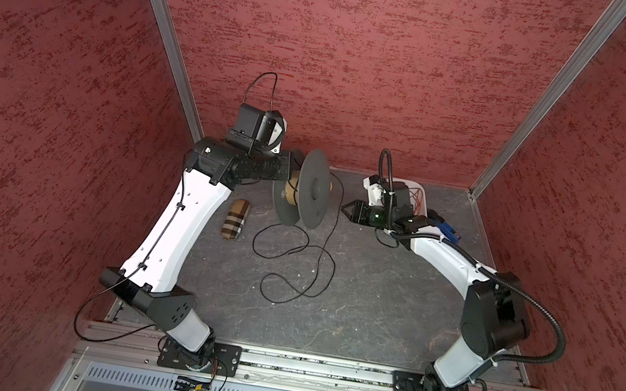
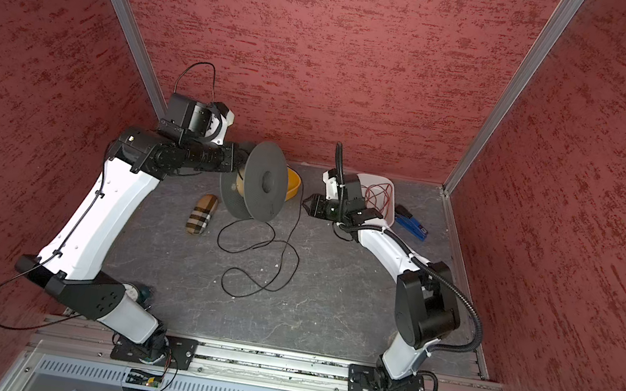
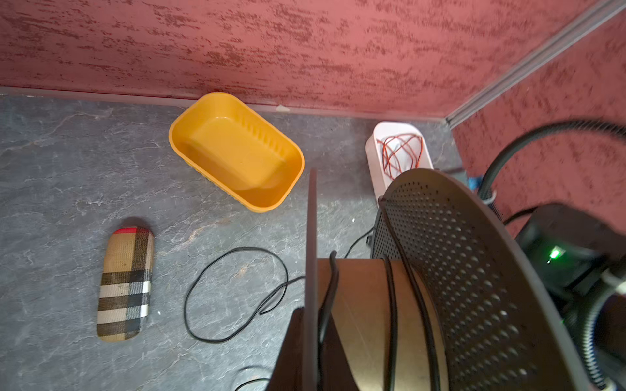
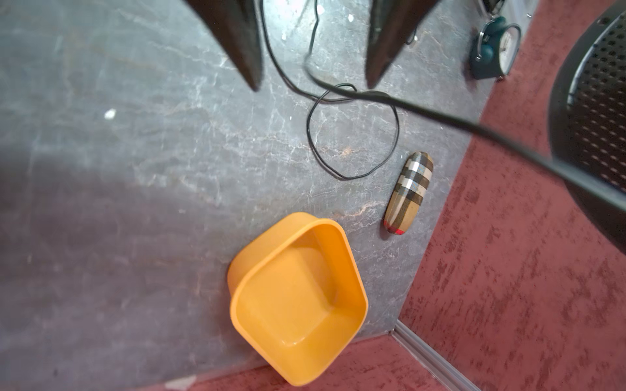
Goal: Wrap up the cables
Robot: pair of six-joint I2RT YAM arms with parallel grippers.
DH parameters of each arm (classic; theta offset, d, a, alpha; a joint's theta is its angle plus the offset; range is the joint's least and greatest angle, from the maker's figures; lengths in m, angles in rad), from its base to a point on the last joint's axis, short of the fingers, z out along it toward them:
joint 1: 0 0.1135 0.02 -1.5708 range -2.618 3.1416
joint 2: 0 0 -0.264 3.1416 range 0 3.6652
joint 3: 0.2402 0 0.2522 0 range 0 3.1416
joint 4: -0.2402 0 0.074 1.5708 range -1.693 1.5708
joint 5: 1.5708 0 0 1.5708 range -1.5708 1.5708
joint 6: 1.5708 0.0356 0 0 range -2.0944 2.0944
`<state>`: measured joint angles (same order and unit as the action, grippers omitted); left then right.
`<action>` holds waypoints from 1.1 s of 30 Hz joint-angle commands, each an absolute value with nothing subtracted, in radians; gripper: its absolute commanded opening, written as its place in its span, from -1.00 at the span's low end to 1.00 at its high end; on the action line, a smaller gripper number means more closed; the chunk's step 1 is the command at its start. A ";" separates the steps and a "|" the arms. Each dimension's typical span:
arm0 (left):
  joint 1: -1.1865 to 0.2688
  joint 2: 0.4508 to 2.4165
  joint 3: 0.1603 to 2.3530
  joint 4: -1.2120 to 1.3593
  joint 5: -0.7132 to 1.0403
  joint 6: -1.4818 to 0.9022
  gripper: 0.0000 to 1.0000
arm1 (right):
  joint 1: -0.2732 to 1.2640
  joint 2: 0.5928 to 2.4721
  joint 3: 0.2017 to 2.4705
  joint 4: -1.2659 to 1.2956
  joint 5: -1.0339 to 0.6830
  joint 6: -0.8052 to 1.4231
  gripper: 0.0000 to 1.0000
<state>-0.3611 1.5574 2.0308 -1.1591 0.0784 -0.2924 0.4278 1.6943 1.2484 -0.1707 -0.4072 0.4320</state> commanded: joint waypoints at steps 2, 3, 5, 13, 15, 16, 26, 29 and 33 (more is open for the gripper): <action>-0.358 1.528 2.068 -1.060 0.100 -0.389 -1.00 | 0.420 1.585 1.157 -0.013 -0.432 0.453 0.29; -0.359 1.529 2.069 -1.058 0.097 -0.402 -1.00 | 0.422 1.573 1.138 0.004 -0.432 0.453 0.32; -0.359 1.533 2.073 -1.063 0.073 -0.421 -1.00 | 0.425 1.536 1.087 0.044 -0.414 0.452 0.51; -0.361 1.515 2.067 -1.062 0.066 -0.465 -1.00 | 0.462 1.461 0.926 0.266 -0.403 0.453 0.84; -0.364 1.511 2.061 -1.062 0.060 -0.463 -1.00 | 0.478 1.485 0.919 0.299 -0.397 0.453 0.83; -0.362 1.506 2.058 -1.064 0.061 -0.463 -1.00 | 0.489 1.502 0.918 0.323 -0.399 0.449 0.84; -0.361 1.470 2.011 -1.054 0.057 -0.504 -1.00 | 0.560 1.706 0.982 0.482 -0.434 0.470 0.75; -0.363 1.464 1.999 -1.049 0.059 -0.504 -1.00 | 0.569 1.769 1.011 0.524 -0.433 0.503 0.72; -0.357 1.450 1.957 -1.030 0.062 -0.518 -1.00 | 0.575 1.858 1.085 0.541 -0.443 0.545 0.65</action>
<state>-0.3607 1.4826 1.9656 -1.1229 0.0505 -0.4877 0.5678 1.8217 1.0180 0.4534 -0.4244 0.4999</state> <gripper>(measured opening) 0.093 0.833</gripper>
